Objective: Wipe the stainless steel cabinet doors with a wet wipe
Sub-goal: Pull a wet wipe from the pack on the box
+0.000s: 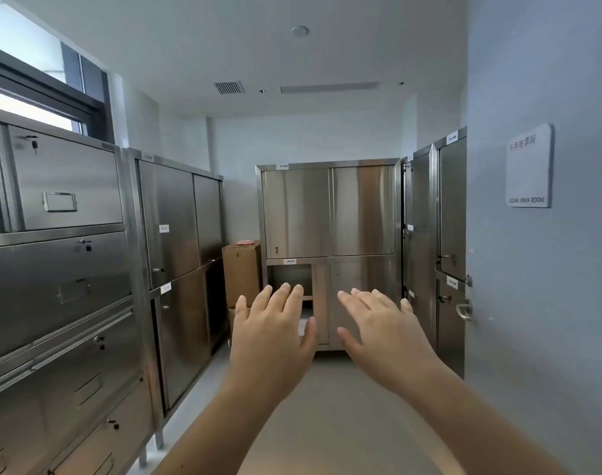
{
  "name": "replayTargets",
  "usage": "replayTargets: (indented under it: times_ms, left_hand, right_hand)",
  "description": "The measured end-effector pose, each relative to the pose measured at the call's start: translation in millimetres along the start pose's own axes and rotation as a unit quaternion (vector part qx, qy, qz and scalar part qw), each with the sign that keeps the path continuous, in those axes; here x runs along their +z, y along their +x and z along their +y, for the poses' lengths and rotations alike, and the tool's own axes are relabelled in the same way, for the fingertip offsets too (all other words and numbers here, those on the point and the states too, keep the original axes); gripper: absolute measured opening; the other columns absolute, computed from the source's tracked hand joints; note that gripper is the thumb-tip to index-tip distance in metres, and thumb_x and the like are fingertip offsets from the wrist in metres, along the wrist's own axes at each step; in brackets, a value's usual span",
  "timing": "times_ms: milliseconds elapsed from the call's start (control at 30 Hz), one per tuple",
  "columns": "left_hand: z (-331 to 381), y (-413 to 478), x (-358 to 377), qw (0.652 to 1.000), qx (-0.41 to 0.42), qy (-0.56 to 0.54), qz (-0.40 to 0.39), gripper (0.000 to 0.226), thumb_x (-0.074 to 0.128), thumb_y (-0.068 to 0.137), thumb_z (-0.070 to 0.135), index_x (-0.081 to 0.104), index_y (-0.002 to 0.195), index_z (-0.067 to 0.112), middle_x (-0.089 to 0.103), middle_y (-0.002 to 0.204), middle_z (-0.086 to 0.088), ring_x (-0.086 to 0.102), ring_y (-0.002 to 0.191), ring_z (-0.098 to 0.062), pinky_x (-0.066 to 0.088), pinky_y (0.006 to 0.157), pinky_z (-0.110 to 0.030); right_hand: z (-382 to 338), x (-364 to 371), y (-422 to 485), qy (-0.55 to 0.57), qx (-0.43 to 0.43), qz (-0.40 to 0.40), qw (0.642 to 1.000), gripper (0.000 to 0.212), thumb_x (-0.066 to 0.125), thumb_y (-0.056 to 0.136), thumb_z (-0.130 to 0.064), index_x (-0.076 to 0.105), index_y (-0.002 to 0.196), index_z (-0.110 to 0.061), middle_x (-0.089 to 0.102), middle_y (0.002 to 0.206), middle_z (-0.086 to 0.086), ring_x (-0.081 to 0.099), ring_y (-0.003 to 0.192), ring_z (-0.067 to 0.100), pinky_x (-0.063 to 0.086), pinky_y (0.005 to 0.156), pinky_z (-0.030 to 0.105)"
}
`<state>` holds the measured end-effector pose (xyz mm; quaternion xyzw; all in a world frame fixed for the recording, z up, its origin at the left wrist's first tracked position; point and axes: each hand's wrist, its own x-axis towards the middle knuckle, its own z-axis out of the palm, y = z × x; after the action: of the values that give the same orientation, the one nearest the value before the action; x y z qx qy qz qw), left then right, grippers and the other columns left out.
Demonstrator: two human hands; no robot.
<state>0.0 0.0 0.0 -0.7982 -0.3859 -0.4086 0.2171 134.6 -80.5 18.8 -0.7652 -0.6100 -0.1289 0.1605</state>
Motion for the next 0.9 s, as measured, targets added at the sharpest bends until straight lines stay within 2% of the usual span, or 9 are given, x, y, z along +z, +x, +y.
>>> replayTargets:
  times_ms: [133, 267, 500, 567, 633, 733, 767, 833, 900]
  left_hand:
    - [-20, 1, 16, 1.0, 0.012, -0.006, 0.009, 0.044, 0.053, 0.078, 0.037, 0.071, 0.108, 0.011, 0.071, 0.106, -0.005, 0.067, 0.099, -0.029, 0.049, 0.083, -0.056]
    - [-34, 6, 34, 0.999, 0.028, 0.003, 0.026, 0.043, 0.057, 0.073, 0.035, 0.072, 0.107, 0.012, 0.072, 0.103, -0.005, 0.069, 0.095, -0.027, 0.049, 0.079, -0.056]
    - [-48, 23, 91, 0.998, 0.014, -0.024, -0.049, 0.046, 0.048, 0.08, 0.038, 0.069, 0.113, 0.012, 0.07, 0.109, -0.003, 0.066, 0.102, -0.026, 0.047, 0.085, -0.054]
    - [-49, 35, 109, 0.995, 0.003, -0.048, -0.084, 0.046, 0.047, 0.088, 0.038, 0.061, 0.126, 0.015, 0.063, 0.124, -0.001, 0.059, 0.116, -0.024, 0.038, 0.097, -0.052]
    - [-49, 51, 132, 0.992, -0.015, -0.045, -0.116, 0.048, 0.041, 0.096, 0.038, 0.044, 0.142, 0.021, 0.046, 0.143, 0.004, 0.041, 0.134, -0.019, 0.023, 0.111, -0.047]
    - [-48, 74, 171, 0.993, -0.01, -0.026, -0.112, 0.046, 0.048, 0.088, 0.036, 0.06, 0.127, 0.015, 0.06, 0.128, -0.001, 0.057, 0.119, -0.024, 0.037, 0.099, -0.053]
    - [-47, 81, 184, 0.991, -0.019, -0.031, -0.13, 0.047, 0.047, 0.089, 0.036, 0.058, 0.129, 0.015, 0.058, 0.131, -0.001, 0.054, 0.122, -0.024, 0.035, 0.102, -0.053]
    - [-45, 102, 211, 0.986, -0.036, -0.034, -0.162, 0.051, 0.035, 0.097, 0.041, 0.039, 0.145, 0.021, 0.039, 0.148, 0.004, 0.033, 0.139, -0.018, 0.016, 0.114, -0.045]
    - [-46, 120, 238, 0.987, -0.036, -0.028, -0.154, 0.054, 0.028, 0.1, 0.045, 0.024, 0.15, 0.026, 0.025, 0.155, 0.009, 0.017, 0.144, -0.013, 0.005, 0.116, -0.04]
  right_hand:
    - [-10, 12, 17, -0.002, -0.002, 0.006, 1.0, 0.055, 0.029, 0.1, -0.04, 0.009, 0.151, -0.03, 0.013, 0.158, -0.007, 0.007, 0.145, 0.016, 0.006, 0.115, 0.044]
    - [-16, 28, 31, 0.01, -0.005, 0.01, 1.0, 0.055, 0.029, 0.101, -0.039, 0.009, 0.151, -0.03, 0.012, 0.157, -0.009, 0.007, 0.145, 0.015, 0.005, 0.116, 0.044]
    - [-4, 68, 81, 0.006, -0.022, 0.02, 1.0, 0.056, 0.029, 0.101, -0.042, 0.007, 0.151, -0.03, 0.011, 0.158, -0.009, 0.006, 0.145, 0.014, 0.006, 0.116, 0.043]
    - [4, 82, 101, 0.005, -0.031, 0.019, 0.999, 0.056, 0.03, 0.101, -0.042, 0.007, 0.151, -0.03, 0.011, 0.158, -0.008, 0.006, 0.145, 0.015, 0.007, 0.116, 0.044]
    - [15, 96, 125, 0.01, -0.034, 0.016, 0.999, 0.056, 0.03, 0.101, -0.041, 0.008, 0.151, -0.03, 0.012, 0.158, -0.008, 0.007, 0.145, 0.015, 0.007, 0.116, 0.044]
    - [39, 116, 166, 0.012, -0.038, 0.03, 0.999, 0.056, 0.031, 0.101, -0.04, 0.009, 0.151, -0.029, 0.013, 0.157, -0.008, 0.008, 0.145, 0.015, 0.009, 0.115, 0.044]
    - [47, 122, 180, 0.007, -0.04, 0.029, 0.999, 0.056, 0.031, 0.101, -0.04, 0.008, 0.151, -0.03, 0.012, 0.157, -0.009, 0.008, 0.145, 0.015, 0.009, 0.115, 0.044]
    - [61, 132, 210, 0.013, -0.044, 0.025, 0.999, 0.056, 0.03, 0.101, -0.041, 0.007, 0.151, -0.03, 0.011, 0.157, -0.01, 0.007, 0.145, 0.014, 0.009, 0.115, 0.044]
    - [74, 143, 239, 0.02, -0.059, 0.026, 0.998, 0.056, 0.03, 0.1, -0.042, 0.007, 0.151, -0.031, 0.011, 0.157, -0.01, 0.007, 0.145, 0.014, 0.009, 0.115, 0.043]
